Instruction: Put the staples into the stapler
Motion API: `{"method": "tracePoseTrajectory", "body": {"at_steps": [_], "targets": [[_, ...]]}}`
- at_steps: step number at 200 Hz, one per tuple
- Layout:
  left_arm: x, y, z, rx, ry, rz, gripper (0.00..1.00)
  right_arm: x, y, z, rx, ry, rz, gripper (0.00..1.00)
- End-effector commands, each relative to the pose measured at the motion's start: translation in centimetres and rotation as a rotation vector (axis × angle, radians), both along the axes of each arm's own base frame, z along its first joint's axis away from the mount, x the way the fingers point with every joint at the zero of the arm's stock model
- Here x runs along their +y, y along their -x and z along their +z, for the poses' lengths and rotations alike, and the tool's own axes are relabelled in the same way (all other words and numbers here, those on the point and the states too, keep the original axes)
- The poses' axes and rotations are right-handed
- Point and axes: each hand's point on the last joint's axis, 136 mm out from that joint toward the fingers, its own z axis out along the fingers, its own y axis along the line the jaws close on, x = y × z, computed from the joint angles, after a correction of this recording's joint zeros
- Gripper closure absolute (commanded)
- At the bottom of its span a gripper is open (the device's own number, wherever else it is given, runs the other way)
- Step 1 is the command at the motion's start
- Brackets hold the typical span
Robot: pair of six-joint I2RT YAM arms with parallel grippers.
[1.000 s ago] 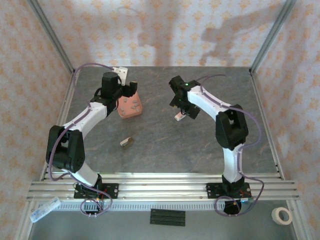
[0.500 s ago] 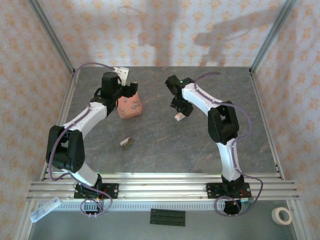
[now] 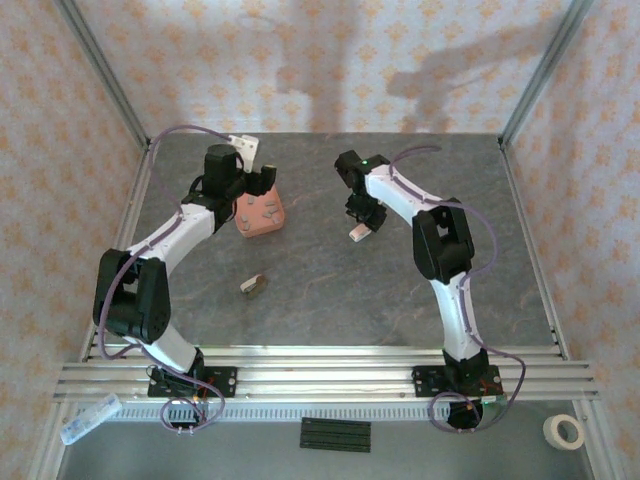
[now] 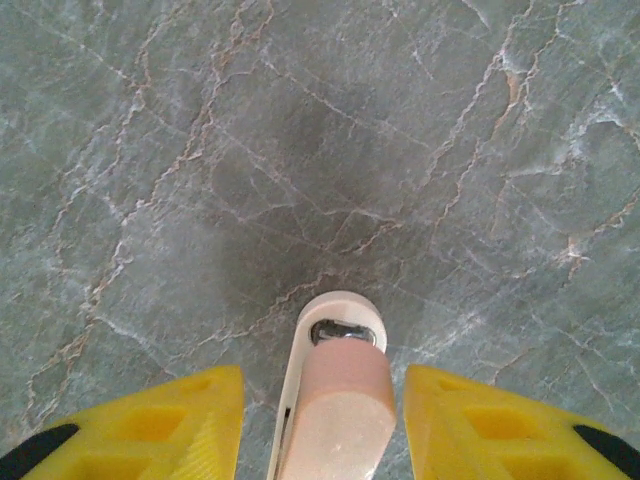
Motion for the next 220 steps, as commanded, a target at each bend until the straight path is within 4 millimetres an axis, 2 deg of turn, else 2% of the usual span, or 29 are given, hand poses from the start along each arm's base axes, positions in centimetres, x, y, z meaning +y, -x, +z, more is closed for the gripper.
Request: {"method": "tracePoseTrajectory", "body": {"at_steps": [1, 27, 47, 72, 96, 124, 165, 193, 220], "targets": [[-0.6, 0.0, -0.3, -0.002, -0.019, -0.032, 0.21, -0.1, -0.3, -0.4, 0.013, 0.007, 0.002, 0.55], [-0.6, 0.1, -0.4, 0.001, -0.018, -0.035, 0.21, -0.1, -0.3, -0.9, 0.024, 0.001, 0.006, 0.56], [-0.7, 0.1, -0.4, 0.0, -0.015, -0.037, 0.21, 0.1, -0.4, -1.1, 0.026, -0.006, 0.014, 0.62], [-0.7, 0.2, -0.2, -0.002, -0.01, -0.04, 0.21, -0.1, -0.7, -0.3, 0.006, 0.0, 0.026, 0.66], [-0.7, 0.4, 0.3, -0.009, -0.002, -0.037, 0.21, -0.1, -1.0, 1.8, -0.05, 0.007, 0.078, 0.67], [-0.8, 1.0, 1.0, -0.011, 0.028, -0.037, 0.21, 0.3, -1.1, 5.7, -0.171, 0.014, 0.195, 0.67], [-2.1, 2.0, 2.2, -0.022, 0.212, -0.053, 0.23, 0.9, 0.0, 11.4, -0.384, -0.006, 0.363, 0.7], [-2.8, 2.4, 2.6, -0.015, 0.318, -0.051, 0.24, 0.5, 1.7, 12.7, -0.433, -0.022, 0.435, 0.71], [-2.9, 2.8, 2.3, -0.003, 0.332, -0.05, 0.24, -0.6, 3.3, 11.9, -0.353, 0.002, 0.416, 0.65]]}}
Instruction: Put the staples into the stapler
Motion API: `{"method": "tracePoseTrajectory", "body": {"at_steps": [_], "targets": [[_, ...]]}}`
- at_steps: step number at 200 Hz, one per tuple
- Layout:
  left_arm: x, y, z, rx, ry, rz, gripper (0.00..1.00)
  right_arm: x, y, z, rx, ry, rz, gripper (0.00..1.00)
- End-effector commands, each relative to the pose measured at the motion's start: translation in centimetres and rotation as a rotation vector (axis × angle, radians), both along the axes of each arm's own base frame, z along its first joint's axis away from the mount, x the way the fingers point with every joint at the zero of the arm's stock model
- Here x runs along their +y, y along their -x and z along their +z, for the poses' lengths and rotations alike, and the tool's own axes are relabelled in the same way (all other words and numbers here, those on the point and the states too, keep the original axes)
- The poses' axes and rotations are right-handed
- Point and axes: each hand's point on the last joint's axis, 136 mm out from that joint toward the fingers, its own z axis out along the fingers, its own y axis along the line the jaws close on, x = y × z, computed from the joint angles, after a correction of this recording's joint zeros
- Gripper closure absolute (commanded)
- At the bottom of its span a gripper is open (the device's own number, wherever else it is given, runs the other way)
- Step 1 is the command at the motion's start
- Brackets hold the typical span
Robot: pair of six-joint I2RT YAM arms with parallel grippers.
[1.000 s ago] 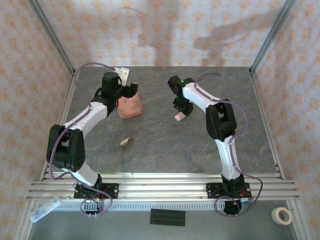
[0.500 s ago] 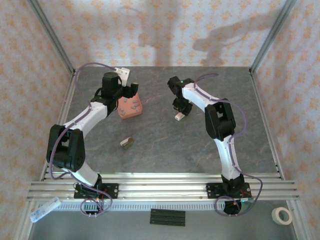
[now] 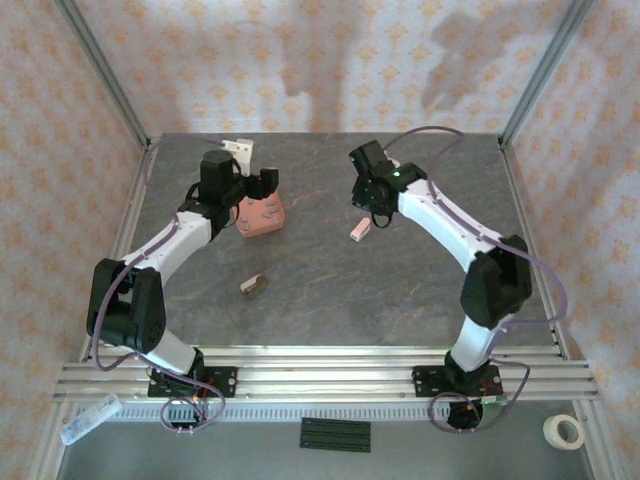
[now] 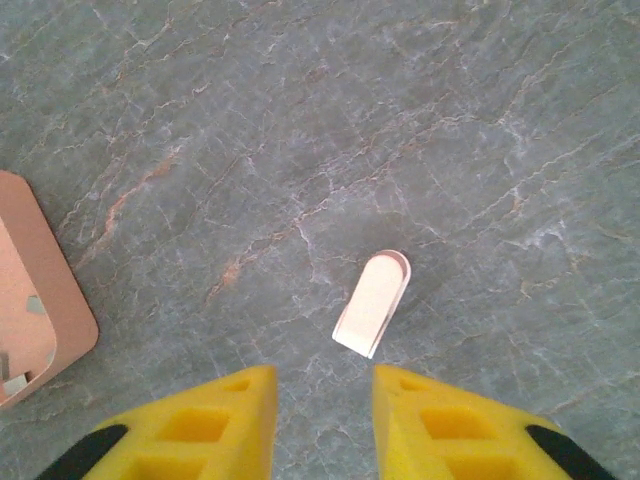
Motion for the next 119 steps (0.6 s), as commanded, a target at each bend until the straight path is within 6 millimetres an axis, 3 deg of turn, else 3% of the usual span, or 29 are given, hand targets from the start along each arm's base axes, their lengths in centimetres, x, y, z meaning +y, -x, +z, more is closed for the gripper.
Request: {"method": "tracePoseTrajectory", "body": {"at_steps": [1, 20, 62, 84, 119], "targets": [[-1.0, 0.7, 1.7, -0.033, 0.078, -0.017, 0.24, -1.1, 0.7, -1.7, 0.048, 0.076, 0.003, 0.65], [-1.0, 1.0, 1.1, -0.015, 0.068, -0.016, 0.24, -1.7, 1.2, -3.3, 0.126, 0.097, -0.058, 0.6], [-0.5, 1.4, 0.2, 0.004, 0.043, -0.001, 0.24, -0.4, 1.0, -7.5, 0.313, 0.088, -0.166, 0.51], [-0.5, 1.4, 0.3, 0.005, 0.031, 0.003, 0.24, 0.6, -0.1, -8.7, 0.361, 0.094, -0.18, 0.51], [-0.4, 1.5, 0.2, 0.002, 0.024, 0.001, 0.24, -0.7, -0.6, -10.0, 0.443, 0.18, -0.229, 0.46]]}}
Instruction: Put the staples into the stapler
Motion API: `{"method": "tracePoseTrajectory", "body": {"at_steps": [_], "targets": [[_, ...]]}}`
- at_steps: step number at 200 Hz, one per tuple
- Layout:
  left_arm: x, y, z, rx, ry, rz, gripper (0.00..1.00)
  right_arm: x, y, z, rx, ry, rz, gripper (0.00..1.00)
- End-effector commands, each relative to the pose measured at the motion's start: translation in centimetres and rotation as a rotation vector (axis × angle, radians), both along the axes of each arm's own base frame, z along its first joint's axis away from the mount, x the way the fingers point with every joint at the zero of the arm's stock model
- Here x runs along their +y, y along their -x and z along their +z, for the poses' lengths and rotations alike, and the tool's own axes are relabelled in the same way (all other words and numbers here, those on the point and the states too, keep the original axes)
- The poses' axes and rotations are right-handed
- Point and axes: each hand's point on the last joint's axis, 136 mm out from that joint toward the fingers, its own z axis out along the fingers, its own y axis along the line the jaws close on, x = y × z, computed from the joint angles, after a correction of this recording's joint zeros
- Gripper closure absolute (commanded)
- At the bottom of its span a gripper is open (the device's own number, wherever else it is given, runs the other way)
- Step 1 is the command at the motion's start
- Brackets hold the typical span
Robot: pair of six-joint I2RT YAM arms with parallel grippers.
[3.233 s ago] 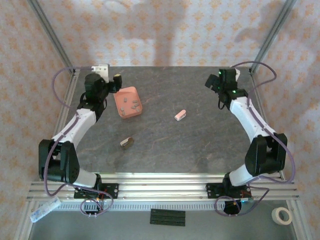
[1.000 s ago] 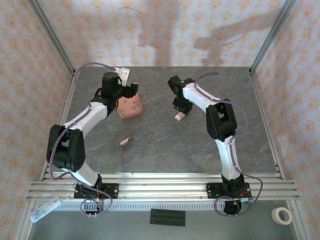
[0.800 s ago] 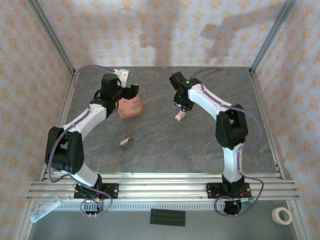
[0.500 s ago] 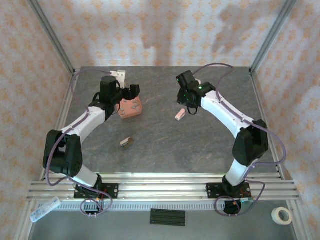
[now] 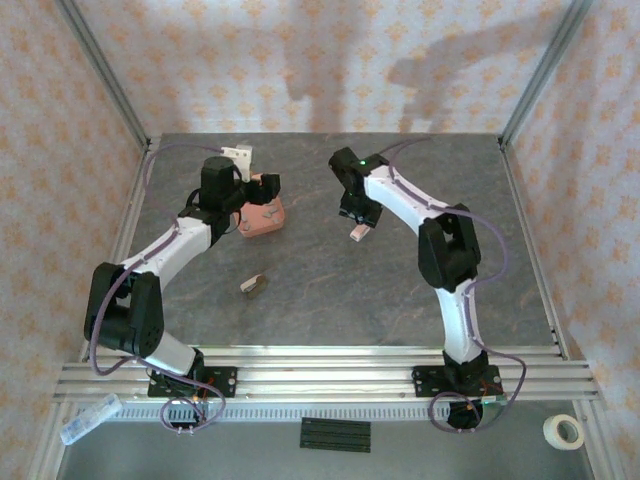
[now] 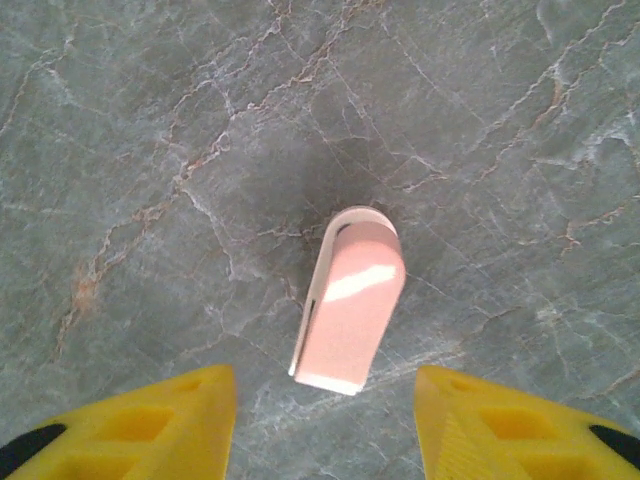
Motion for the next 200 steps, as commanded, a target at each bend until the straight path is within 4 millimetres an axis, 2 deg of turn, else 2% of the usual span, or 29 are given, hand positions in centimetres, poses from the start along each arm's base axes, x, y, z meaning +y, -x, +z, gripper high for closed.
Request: {"method": "tracePoseTrajectory", "body": {"at_steps": [1, 41, 86, 126, 178, 200], "targets": [[0.0, 0.5, 1.0, -0.022, -0.005, -0.001, 0.24, -2.3, 1.0, 0.1, 0.088, 0.081, -0.068, 0.45], [0.0, 0.3, 0.6, -0.021, -0.012, 0.002, 0.24, -3.2, 0.9, -1.2, 0.121, 0.086, -0.106, 0.45], [0.1, -0.3, 0.4, -0.024, -0.017, 0.01, 0.24, -1.6, -0.7, -2.4, 0.095, 0.001, -0.103, 0.49], [0.1, -0.5, 0.1, -0.021, -0.032, 0.009, 0.23, -1.6, -1.4, -3.2, 0.096, -0.008, -0.109, 0.49], [-0.1, -1.2, -0.1, -0.016, -0.034, 0.003, 0.23, -1.8, -1.7, -3.9, 0.111, -0.015, -0.109, 0.68], [-0.1, -1.4, -0.2, -0.016, -0.033, 0.003, 0.23, -1.9, -1.8, -3.6, 0.102, -0.015, -0.095, 0.76]]}}
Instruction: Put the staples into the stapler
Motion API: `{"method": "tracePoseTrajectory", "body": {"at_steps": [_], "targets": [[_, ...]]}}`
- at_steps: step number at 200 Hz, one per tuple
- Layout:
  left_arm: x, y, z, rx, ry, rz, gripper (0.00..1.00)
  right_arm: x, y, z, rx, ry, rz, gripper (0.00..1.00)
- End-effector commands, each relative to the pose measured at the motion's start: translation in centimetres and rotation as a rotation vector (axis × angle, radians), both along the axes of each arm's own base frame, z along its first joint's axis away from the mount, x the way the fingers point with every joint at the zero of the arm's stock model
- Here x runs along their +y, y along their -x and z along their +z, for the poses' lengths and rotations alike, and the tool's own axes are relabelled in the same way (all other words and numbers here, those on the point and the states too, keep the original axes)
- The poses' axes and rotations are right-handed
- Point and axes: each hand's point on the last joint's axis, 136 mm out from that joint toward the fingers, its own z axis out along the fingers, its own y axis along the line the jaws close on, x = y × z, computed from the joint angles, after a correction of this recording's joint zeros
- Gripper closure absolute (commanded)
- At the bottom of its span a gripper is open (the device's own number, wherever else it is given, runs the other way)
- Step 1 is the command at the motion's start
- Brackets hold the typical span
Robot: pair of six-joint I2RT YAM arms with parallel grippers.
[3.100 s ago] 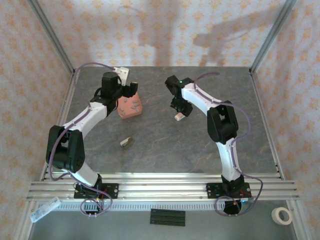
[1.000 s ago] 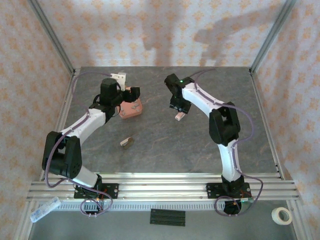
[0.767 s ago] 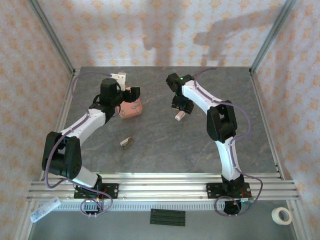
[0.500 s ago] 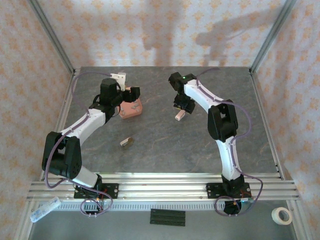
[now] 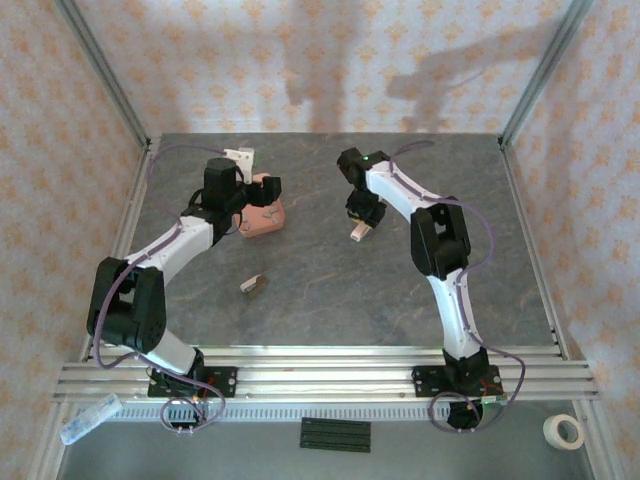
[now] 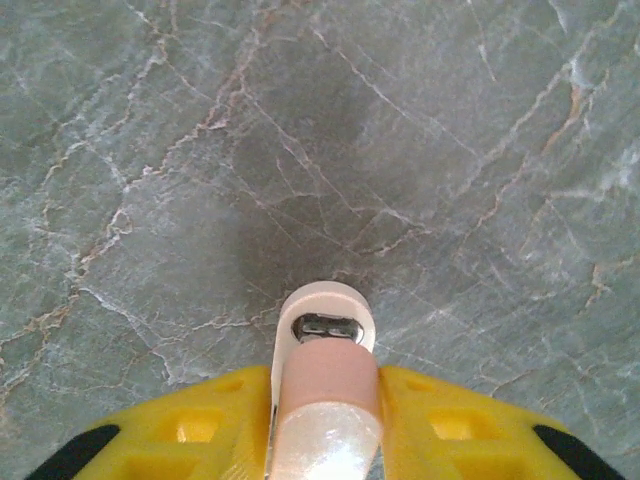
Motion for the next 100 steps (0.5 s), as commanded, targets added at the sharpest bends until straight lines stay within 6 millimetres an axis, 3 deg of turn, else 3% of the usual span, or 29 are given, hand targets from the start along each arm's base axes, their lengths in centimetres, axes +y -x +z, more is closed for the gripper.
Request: {"method": "tracePoseTrajectory", "body": {"at_steps": [1, 61, 100], "targets": [[-0.1, -1.1, 1.4, -0.045, -0.016, 0.004, 0.23, -0.2, -0.6, 0.2, -0.013, 0.006, 0.004, 0.77], [-0.4, -1.1, 1.1, -0.037, -0.004, -0.002, 0.24, -0.3, -0.3, -0.4, -0.002, -0.003, 0.022, 0.78], [-0.6, -0.6, 1.4, -0.031, 0.005, -0.019, 0.24, 0.0, -1.5, 3.1, -0.135, -0.024, 0.11, 0.79]]}}
